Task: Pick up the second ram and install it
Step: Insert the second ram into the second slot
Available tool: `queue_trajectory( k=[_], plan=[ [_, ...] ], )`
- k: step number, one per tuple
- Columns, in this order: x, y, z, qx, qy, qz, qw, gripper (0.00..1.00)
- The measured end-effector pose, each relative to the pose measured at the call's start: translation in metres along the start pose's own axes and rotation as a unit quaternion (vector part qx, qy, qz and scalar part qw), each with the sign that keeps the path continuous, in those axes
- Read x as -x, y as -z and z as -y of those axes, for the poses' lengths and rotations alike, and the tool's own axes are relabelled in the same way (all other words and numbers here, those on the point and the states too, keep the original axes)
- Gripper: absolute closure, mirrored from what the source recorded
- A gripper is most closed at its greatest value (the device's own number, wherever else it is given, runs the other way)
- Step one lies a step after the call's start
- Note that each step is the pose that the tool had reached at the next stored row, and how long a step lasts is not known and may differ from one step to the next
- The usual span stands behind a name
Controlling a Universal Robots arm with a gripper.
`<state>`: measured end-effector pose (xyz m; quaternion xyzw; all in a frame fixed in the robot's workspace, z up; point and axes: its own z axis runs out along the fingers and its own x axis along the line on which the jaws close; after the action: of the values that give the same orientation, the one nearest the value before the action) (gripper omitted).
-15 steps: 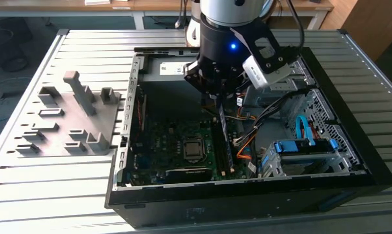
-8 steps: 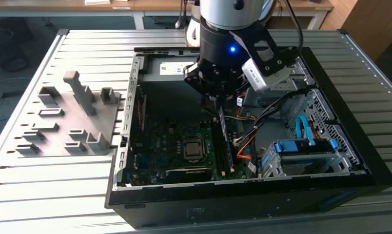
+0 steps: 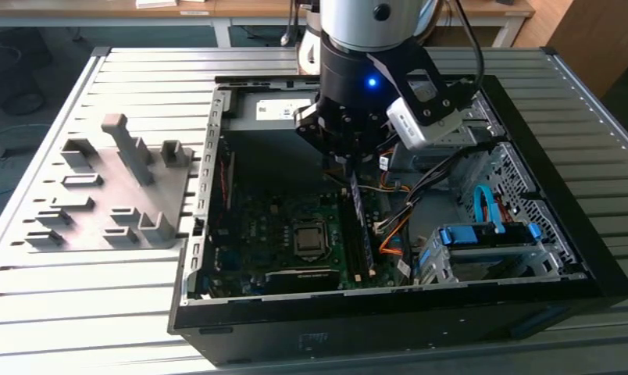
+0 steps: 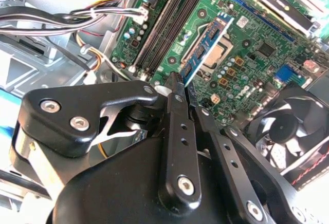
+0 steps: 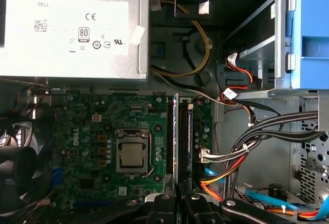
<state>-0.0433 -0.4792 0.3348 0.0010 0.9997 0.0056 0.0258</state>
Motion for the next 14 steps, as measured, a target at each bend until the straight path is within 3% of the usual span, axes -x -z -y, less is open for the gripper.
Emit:
queue_trajectory(
  k=[14],
  plan=[
    [-0.0003,-0.0055,0.0,0.0,0.0,0.0,1.0,0.86]
  ],
)
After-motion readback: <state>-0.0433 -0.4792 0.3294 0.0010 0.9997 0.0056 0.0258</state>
